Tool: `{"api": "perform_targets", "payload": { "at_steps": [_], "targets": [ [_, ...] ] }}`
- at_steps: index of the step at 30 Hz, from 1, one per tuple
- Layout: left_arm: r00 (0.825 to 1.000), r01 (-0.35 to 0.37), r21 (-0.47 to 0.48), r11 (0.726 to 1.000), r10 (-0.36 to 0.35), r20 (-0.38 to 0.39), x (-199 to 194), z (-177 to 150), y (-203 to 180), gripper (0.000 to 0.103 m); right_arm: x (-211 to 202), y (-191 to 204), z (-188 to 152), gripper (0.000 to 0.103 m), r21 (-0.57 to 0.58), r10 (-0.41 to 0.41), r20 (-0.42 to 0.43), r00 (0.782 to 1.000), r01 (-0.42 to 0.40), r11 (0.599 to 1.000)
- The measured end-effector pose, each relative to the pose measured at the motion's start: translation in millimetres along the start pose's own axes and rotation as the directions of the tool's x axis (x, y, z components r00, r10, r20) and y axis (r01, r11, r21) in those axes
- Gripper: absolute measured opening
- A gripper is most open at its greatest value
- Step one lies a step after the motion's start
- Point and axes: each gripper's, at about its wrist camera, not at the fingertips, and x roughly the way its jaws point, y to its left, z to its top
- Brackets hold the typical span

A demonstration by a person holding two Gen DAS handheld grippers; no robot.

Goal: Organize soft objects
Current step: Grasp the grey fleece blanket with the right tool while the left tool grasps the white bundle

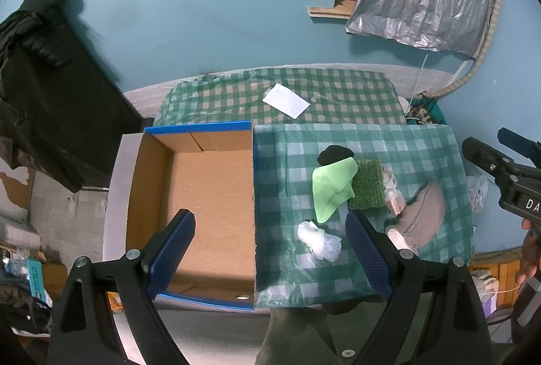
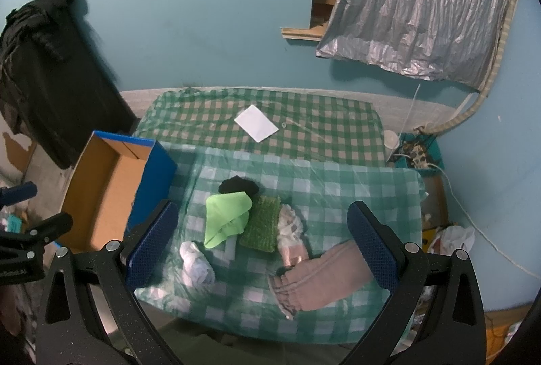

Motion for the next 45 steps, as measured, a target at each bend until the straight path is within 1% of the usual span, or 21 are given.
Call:
{"api": "perform_targets", "payload": {
  "at_steps": [6,11,20,23,25,29,32,34,36,39,45],
  "targets": [
    [0.999,-0.006,0.006,1.0,0.006,-0.031,12.0,4.1,-5.1,0.092,3.3,-10.6,-4.9,0.1,0.017,0.0,-0.021,1.0,0.0,1.0],
    [0.996,-0.01,0.012,1.0,0.011,-0.088,33.9,2.8,-10.9,0.092,10.6,-37.0,-5.1,0.1,0.061,-0.023,-0.048,0.999,0.026,0.998],
    [0.986,-0.028,0.017,0.999,0.031,-0.166,70.5,2.3,-23.0,0.092,30.5,-92.6,-15.6,0.1,0.164,-0.051,-0.133,0.99,0.073,0.984],
    [0.98,-0.021,0.018,1.0,0.024,-0.196,84.0,0.5,-27.7,0.092,39.4,-104.4,-21.4,0.1,0.185,-0.059,-0.166,0.984,0.089,0.979],
    [0.976,-0.004,0.011,1.0,0.006,-0.218,93.5,-1.4,-30.9,0.092,47.3,-112.2,-26.5,0.1,0.197,-0.059,-0.185,0.981,0.096,0.976],
    [0.963,0.029,-0.021,0.999,-0.034,-0.269,112.6,-6.7,-37.0,0.092,65.8,-125.2,-41.1,0.1,0.229,-0.054,-0.238,0.97,0.11,0.967],
    [0.957,0.031,-0.028,0.999,-0.037,-0.288,122.4,-8.9,-40.8,0.092,79.0,-134.5,-53.0,0.1,0.253,-0.045,-0.274,0.961,0.117,0.96],
    [0.951,0.021,-0.026,0.999,-0.028,-0.308,130.5,-10.2,-44.3,0.092,86.7,-138.3,-61.0,0.1,0.268,-0.038,-0.299,0.954,0.122,0.956],
    [0.948,0.025,-0.028,0.999,-0.032,-0.317,137.5,-11.8,-46.8,0.092,95.9,-143.3,-69.8,0.1,0.282,-0.029,-0.32,0.947,0.124,0.951],
    [0.939,0.02,-0.038,0.999,-0.032,-0.344,150.4,-14.0,-50.7,0.092,108.0,-147.8,-80.6,0.1,0.306,-0.013,-0.351,0.936,0.128,0.944],
    [0.921,0.0,-0.038,0.999,-0.015,-0.389,177.7,-21.0,-60.8,0.092,137.9,-158.2,-106.0,0.1,0.386,0.041,-0.417,0.908,0.136,0.912]
  ]
}}
